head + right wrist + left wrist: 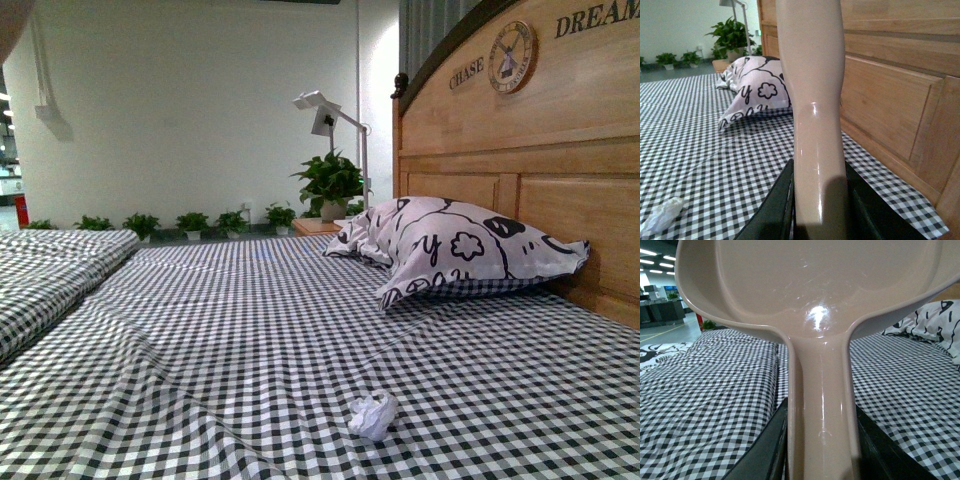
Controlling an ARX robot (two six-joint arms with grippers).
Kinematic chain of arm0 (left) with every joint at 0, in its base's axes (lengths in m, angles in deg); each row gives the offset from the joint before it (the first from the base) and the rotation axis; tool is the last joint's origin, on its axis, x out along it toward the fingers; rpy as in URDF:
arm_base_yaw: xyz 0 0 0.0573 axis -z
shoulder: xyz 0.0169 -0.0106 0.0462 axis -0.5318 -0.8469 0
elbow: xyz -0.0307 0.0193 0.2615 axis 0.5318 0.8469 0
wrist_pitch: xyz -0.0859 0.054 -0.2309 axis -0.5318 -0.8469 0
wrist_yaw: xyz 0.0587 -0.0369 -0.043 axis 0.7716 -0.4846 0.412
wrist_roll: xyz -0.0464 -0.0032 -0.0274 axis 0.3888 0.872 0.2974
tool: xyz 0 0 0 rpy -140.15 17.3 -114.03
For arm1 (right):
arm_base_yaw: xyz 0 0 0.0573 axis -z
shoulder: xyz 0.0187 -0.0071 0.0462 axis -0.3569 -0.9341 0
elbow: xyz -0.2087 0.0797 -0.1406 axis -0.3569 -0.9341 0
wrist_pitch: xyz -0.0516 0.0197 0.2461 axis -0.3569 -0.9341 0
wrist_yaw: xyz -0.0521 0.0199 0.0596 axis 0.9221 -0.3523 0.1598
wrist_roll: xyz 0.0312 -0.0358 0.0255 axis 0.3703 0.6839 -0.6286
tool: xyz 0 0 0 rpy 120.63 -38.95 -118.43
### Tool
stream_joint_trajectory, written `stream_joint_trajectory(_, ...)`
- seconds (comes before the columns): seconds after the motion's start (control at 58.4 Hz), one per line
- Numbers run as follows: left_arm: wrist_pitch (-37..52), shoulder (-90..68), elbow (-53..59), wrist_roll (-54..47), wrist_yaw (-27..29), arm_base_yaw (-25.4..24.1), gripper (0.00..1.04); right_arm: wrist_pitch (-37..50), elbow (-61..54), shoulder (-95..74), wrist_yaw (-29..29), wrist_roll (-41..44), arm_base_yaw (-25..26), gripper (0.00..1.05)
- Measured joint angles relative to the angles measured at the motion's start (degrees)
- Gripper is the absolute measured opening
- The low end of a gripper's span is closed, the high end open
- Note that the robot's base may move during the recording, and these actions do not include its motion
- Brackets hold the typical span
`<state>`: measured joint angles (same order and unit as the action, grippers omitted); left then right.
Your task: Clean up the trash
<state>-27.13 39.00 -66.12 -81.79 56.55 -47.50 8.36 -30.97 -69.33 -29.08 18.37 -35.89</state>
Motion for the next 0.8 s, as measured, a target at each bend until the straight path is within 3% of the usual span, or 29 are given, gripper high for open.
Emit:
stream_joint_trajectory(0.051, -2.8, 0.1, -0.7, 1.0, -2.6, -0.2, 0.28, 0.0, 0.0, 0.0, 0.3, 0.0, 0.0, 0.21)
stream_joint_trajectory(0.12, -16.1, -0.6, -5.2, 2.7, -9.3, -0.4, 0.28, 0.0, 0.0, 0.0, 0.6, 0.0, 0.2, 0.21)
stream_joint_trajectory(0.188, -23.5, -2.9, -7.9, 1.9, -13.0, 0.0, 0.28, 0.0, 0.0, 0.0, 0.5, 0.0, 0.2, 0.21)
stream_joint_trajectory(0.411, -31.2, -16.2, -15.2, -10.7, -21.4, 2.7, 0.28, 0.0, 0.0, 0.0, 0.3, 0.0, 0.2, 0.21)
stream_joint_trajectory(0.804, -39.3, -27.8, -17.6, -42.2, -22.5, 8.8, 0.28, 0.0, 0.0, 0.0, 0.2, 0.0, 0.2, 0.21)
